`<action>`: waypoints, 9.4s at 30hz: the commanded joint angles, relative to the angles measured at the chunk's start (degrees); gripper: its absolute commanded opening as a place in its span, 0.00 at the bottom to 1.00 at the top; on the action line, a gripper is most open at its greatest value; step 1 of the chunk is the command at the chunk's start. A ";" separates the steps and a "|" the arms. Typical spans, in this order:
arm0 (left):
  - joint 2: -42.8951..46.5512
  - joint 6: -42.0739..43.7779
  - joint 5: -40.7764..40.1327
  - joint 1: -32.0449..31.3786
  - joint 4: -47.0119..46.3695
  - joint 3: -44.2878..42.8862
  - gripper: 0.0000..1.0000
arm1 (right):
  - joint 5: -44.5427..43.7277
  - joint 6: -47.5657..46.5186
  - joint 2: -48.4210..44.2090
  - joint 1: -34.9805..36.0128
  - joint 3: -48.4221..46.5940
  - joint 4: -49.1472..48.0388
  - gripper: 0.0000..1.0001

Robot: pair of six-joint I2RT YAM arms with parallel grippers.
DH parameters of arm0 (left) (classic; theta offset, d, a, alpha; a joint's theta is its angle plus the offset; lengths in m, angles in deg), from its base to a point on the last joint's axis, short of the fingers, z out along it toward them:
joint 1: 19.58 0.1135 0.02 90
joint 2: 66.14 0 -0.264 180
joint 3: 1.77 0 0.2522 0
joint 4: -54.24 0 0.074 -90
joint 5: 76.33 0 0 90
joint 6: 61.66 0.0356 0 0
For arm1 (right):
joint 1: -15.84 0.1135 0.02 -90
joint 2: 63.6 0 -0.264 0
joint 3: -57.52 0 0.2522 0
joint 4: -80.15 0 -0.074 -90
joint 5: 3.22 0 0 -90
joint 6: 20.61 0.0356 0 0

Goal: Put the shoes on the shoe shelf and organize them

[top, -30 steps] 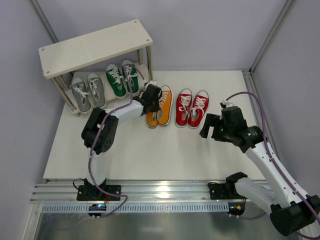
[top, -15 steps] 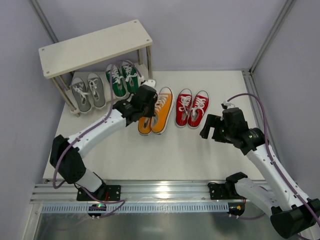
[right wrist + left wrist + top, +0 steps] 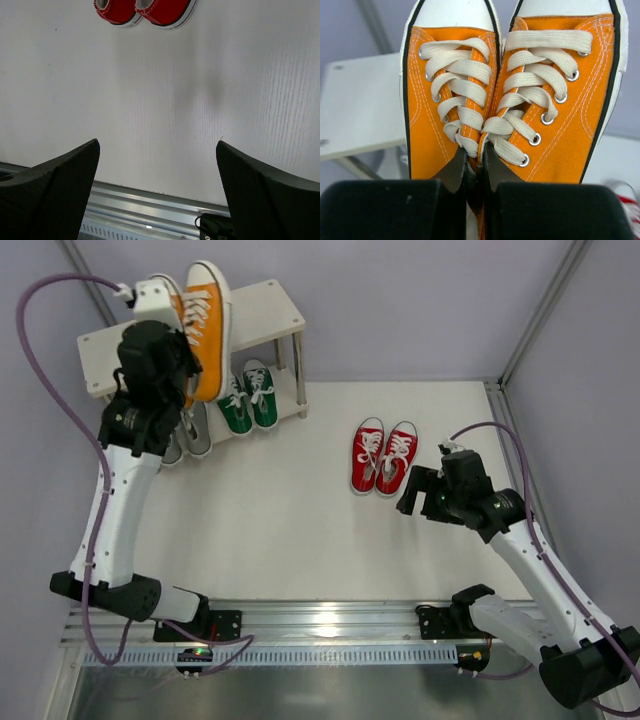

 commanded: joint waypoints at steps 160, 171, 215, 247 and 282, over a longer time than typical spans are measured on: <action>-6.91 -57.45 -10.35 -29.33 -10.34 48.70 1.00 | -3.15 2.93 -0.94 14.01 -2.20 0.60 0.98; -16.85 -48.84 -7.80 -30.47 -2.61 42.80 1.00 | -5.34 3.19 -3.66 14.01 -0.62 2.35 0.98; -17.80 -22.29 14.61 -22.03 -22.30 43.25 0.86 | -7.89 1.61 -5.95 14.01 0.44 6.22 0.98; -11.66 -23.52 29.21 -14.48 -12.20 48.61 0.72 | -7.46 1.08 -6.13 14.09 0.97 6.66 0.98; -21.85 -21.93 18.39 -16.05 -36.79 52.91 0.67 | -8.77 -0.32 -2.35 14.09 -0.88 7.36 0.98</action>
